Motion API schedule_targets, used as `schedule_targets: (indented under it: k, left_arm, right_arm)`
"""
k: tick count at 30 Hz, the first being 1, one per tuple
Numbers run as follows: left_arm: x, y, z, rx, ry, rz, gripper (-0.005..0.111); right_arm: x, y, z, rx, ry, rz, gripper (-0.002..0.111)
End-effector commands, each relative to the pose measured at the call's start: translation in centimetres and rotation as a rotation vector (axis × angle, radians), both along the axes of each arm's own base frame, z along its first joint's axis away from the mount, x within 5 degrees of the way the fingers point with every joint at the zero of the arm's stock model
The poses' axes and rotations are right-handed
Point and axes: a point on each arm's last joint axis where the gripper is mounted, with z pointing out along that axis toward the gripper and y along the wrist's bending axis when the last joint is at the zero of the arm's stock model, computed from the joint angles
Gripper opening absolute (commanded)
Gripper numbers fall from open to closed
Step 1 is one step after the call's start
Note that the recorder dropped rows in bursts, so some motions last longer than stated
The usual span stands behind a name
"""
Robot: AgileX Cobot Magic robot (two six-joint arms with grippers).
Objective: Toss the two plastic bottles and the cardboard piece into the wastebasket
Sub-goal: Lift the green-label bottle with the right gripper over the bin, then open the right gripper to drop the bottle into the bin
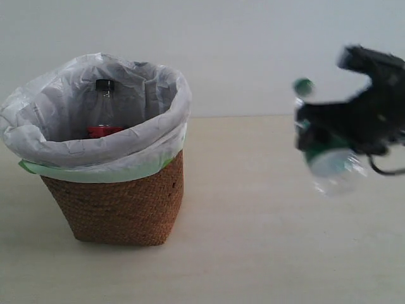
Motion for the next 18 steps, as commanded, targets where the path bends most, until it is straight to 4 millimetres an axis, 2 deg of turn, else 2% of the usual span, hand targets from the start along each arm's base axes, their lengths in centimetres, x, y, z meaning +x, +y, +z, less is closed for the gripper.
schedule_targets:
  k: [1, 2, 3, 4, 5, 8, 11, 14, 15, 17, 18]
  left_arm:
    - [0.0, 0.0, -0.1, -0.007, 0.000, 0.005, 0.006]
    - [0.0, 0.0, -0.1, -0.007, 0.000, 0.005, 0.006]
    - [0.0, 0.0, -0.1, -0.007, 0.000, 0.005, 0.006]
    - [0.0, 0.0, -0.1, -0.007, 0.000, 0.005, 0.006]
    - [0.0, 0.0, -0.1, -0.007, 0.000, 0.005, 0.006]
    - [0.0, 0.0, -0.1, -0.007, 0.000, 0.005, 0.006]
    - [0.0, 0.0, -0.1, -0.007, 0.000, 0.005, 0.006]
    - [0.0, 0.0, -0.1, -0.007, 0.000, 0.005, 0.006]
    - [0.0, 0.0, -0.1, -0.007, 0.000, 0.005, 0.006]
    - [0.0, 0.0, -0.1, -0.007, 0.000, 0.005, 0.006]
    - [0.0, 0.0, -0.1, -0.007, 0.000, 0.005, 0.006]
  right_arm:
    - [0.1, 9.8, 11.6, 0.389, -0.206, 0.328, 0.062]
    - [0.0, 10.8, 13.2, 0.380, -0.252, 0.355, 0.075]
    - [0.3, 12.1, 15.2, 0.345, -0.259, 0.285, 0.078]
    - [0.6, 12.5, 15.6, 0.275, -0.243, 0.248, 0.070]
    - [0.9, 12.3, 15.4, 0.206, -0.233, 0.234, 0.067]
    - [1.8, 11.8, 13.2, 0.062, -0.183, 0.218, 0.067]
    - [2.2, 11.1, 12.0, -0.031, -0.167, 0.166, 0.066]
    - [2.2, 9.7, 11.4, -0.191, -0.128, 0.119, 0.046]
    - [2.1, 9.1, 11.2, -0.256, -0.111, 0.104, 0.033]
    - [2.0, 8.5, 10.9, -0.332, -0.079, 0.096, 0.019]
    - [1.8, 8.2, 10.8, -0.363, -0.056, 0.097, 0.008]
